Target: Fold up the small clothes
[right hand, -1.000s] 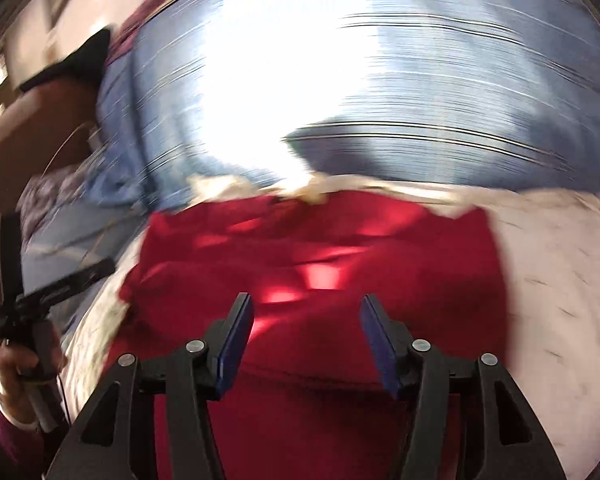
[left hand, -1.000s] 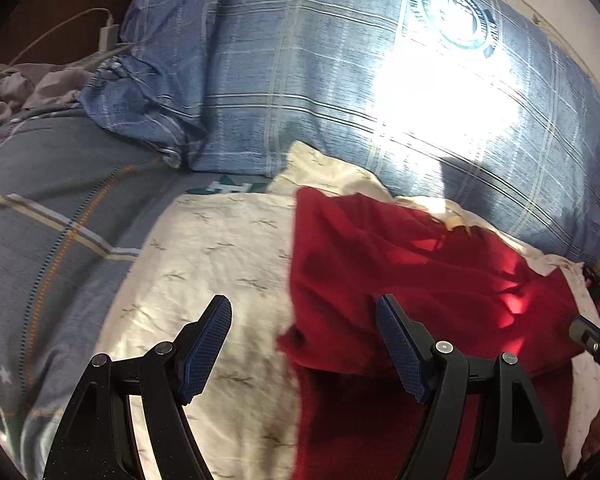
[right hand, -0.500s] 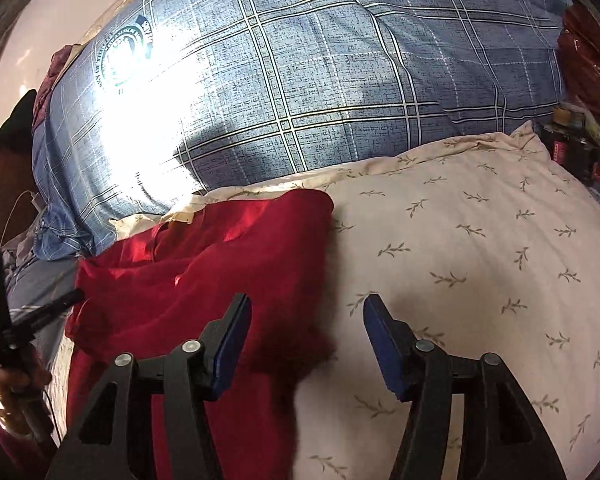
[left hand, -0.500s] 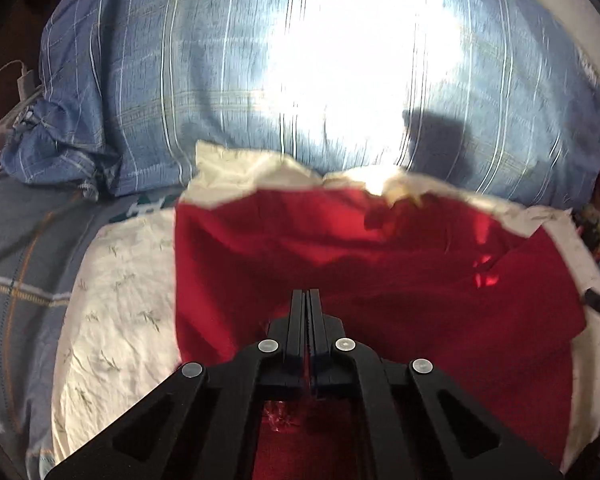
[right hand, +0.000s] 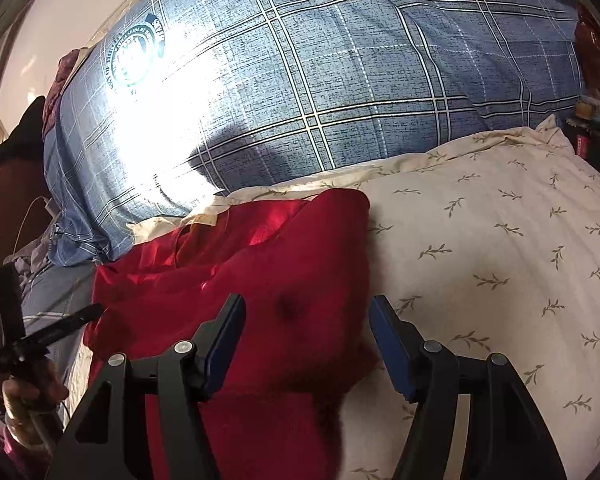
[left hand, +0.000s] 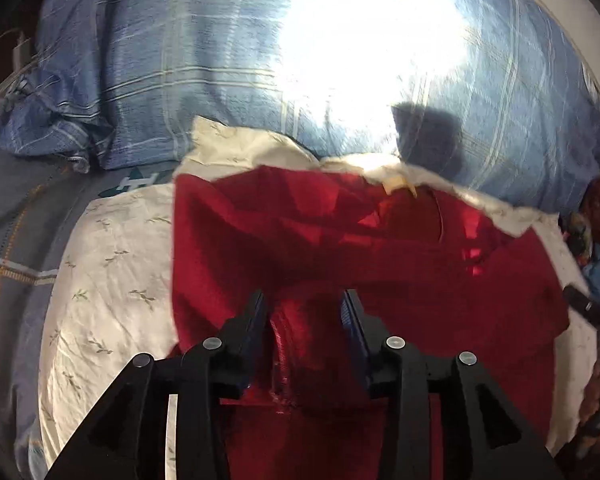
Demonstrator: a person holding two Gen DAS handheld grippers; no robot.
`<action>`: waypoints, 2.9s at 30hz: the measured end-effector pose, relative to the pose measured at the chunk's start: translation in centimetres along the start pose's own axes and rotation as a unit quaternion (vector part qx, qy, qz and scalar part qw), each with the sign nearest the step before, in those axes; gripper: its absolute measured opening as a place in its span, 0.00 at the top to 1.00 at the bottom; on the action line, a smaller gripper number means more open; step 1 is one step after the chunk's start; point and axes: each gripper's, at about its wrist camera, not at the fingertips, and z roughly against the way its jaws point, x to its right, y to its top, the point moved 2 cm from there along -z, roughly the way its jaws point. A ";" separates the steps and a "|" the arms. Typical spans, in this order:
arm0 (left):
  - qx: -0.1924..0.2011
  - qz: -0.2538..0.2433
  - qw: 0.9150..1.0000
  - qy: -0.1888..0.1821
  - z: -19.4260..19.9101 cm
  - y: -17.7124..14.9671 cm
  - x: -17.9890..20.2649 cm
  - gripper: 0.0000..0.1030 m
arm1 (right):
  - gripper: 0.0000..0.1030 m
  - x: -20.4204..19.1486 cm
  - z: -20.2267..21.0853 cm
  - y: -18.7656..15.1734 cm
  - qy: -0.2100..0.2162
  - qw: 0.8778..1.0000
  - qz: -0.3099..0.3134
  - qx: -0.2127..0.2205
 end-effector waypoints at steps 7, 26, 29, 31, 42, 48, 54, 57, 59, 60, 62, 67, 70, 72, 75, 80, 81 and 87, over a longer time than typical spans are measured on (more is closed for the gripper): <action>0.010 -0.023 1.000 0.009 -0.4 0.3 1.8 0.92 | 0.35 -0.3 0.9 0.2 -0.002 1.000 0.009 0.010; 0.011 0.032 0.999 0.039 -3.2 2.4 -2.0 0.89 | 0.68 -1.1 -4.4 -1.8 -0.114 0.984 0.110 -0.076; 0.013 0.022 0.998 0.051 -3.2 2.2 -1.8 0.84 | 0.67 -0.9 -3.1 -2.4 -0.120 0.983 0.119 -0.077; 0.020 0.026 0.998 0.056 -2.4 1.9 -1.8 0.74 | 0.66 -1.3 -1.7 -2.1 -0.129 0.982 0.122 -0.063; 0.038 0.027 0.993 0.111 -2.3 1.3 -1.5 0.48 | 0.66 -5.3 -5.6 1.0 -0.062 0.990 0.120 -0.035; 0.037 0.019 0.991 0.127 -4.4 1.3 -1.3 0.41 | 0.67 -2.9 -9.9 2.2 -0.101 0.990 0.086 -0.040; 0.043 0.012 0.990 0.130 -4.8 1.3 -1.4 0.39 | 0.62 -4.3 -5.9 1.5 -0.093 0.990 0.104 -0.019; 0.045 0.011 0.990 0.130 -4.9 1.3 -1.5 0.39 | 0.62 -4.7 -4.8 0.3 -0.088 0.989 0.114 -0.023; 0.045 0.011 0.990 0.130 -4.9 1.3 -1.5 0.39 | 0.63 -4.5 -5.2 -0.7 -0.098 0.987 0.122 -0.038; 0.045 0.011 0.990 0.130 -4.9 1.3 -1.5 0.39 | 0.63 -4.2 -5.7 -1.3 -0.112 0.984 0.129 -0.045; 0.045 0.011 0.990 0.132 -4.9 1.2 -1.5 0.39 | 0.63 -3.8 -5.8 -1.8 -0.110 0.984 0.131 -0.041; 0.042 0.011 0.991 0.129 -4.1 0.8 -1.5 0.39 | 0.62 -3.9 -3.3 -1.7 -0.097 0.988 0.112 -0.034; 0.043 0.016 0.991 0.126 -3.4 0.3 -1.5 0.39 | 0.61 -3.9 -2.6 -2.6 -0.111 0.986 0.122 -0.035; 0.042 0.016 0.991 0.125 -2.8 -0.1 -1.3 0.39 | 0.60 -3.3 -3.5 -3.0 -0.143 0.981 0.125 -0.048; 0.039 0.010 0.991 0.126 -1.9 -0.9 -0.9 0.40 | 0.57 -1.9 -3.5 -3.1 -0.118 0.988 0.082 -0.056; 0.050 -0.002 0.990 0.129 0.6 -2.5 -0.5 0.39 | 0.53 -1.9 -1.0 -3.5 -0.087 0.993 0.064 -0.041; 0.052 -0.003 0.990 0.128 1.1 -2.8 -0.4 0.39 | 0.52 -2.0 -0.6 -3.7 -0.084 0.994 0.063 -0.042; 0.047 -0.007 0.991 0.125 3.4 -4.9 -0.2 0.39 | 0.48 -3.0 1.5 -5.2 -0.064 0.995 0.063 -0.038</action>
